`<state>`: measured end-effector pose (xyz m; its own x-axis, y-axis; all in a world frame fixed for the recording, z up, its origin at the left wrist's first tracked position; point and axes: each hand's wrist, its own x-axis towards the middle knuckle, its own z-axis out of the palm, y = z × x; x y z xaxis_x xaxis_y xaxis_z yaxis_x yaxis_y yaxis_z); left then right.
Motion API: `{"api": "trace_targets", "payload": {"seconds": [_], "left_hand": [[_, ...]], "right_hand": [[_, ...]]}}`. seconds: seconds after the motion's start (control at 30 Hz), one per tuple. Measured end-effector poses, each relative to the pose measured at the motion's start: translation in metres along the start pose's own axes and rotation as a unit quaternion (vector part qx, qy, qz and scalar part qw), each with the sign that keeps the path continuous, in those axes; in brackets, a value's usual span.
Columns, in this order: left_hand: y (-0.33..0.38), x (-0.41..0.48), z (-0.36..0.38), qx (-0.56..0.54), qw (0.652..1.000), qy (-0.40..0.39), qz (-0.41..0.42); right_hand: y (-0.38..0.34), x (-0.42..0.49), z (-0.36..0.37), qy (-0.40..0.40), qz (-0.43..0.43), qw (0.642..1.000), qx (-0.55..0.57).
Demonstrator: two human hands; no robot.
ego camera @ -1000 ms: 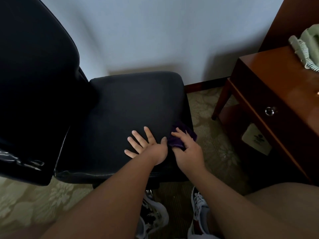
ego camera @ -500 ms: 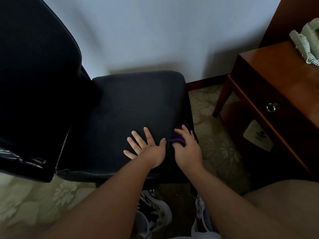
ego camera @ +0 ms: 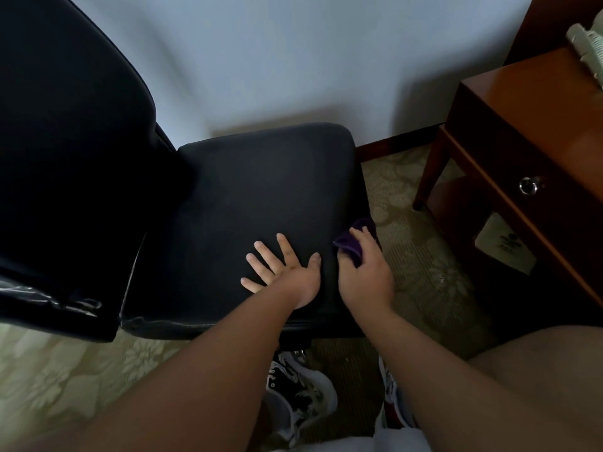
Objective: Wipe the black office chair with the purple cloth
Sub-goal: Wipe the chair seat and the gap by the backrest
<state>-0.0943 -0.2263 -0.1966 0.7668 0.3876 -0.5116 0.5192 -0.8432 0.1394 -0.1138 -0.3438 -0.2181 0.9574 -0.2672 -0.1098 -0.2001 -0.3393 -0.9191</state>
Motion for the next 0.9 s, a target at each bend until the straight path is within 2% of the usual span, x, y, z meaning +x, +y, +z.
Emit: {"api": "trace_targets", "payload": {"seconds": [0.13,0.37,0.67,0.73,0.83,0.9], "left_hand": [[-0.002,0.0,0.001,0.01,1.0,0.006,-0.008],[0.003,0.003,0.0,0.01,1.0,0.007,-0.017],[0.027,-0.002,-0.004,-0.021,0.999,0.006,-0.039],[0.033,-0.004,-0.004,-0.026,0.999,0.012,-0.046],[0.04,-0.004,-0.001,-0.03,0.998,0.033,-0.053],[0.041,-0.003,0.001,-0.03,0.997,0.045,-0.056]], "right_hand": [[0.006,-0.03,0.004,-0.017,-0.049,0.994,-0.094],[0.006,-0.021,0.001,-0.028,-0.061,0.994,-0.09],[-0.003,0.007,-0.008,-0.024,0.032,0.999,-0.031],[-0.003,0.002,-0.008,-0.009,0.018,0.998,-0.055],[-0.001,-0.009,-0.005,0.0,-0.049,0.995,-0.088],[-0.001,-0.014,-0.005,0.003,-0.06,0.997,-0.044]]}}
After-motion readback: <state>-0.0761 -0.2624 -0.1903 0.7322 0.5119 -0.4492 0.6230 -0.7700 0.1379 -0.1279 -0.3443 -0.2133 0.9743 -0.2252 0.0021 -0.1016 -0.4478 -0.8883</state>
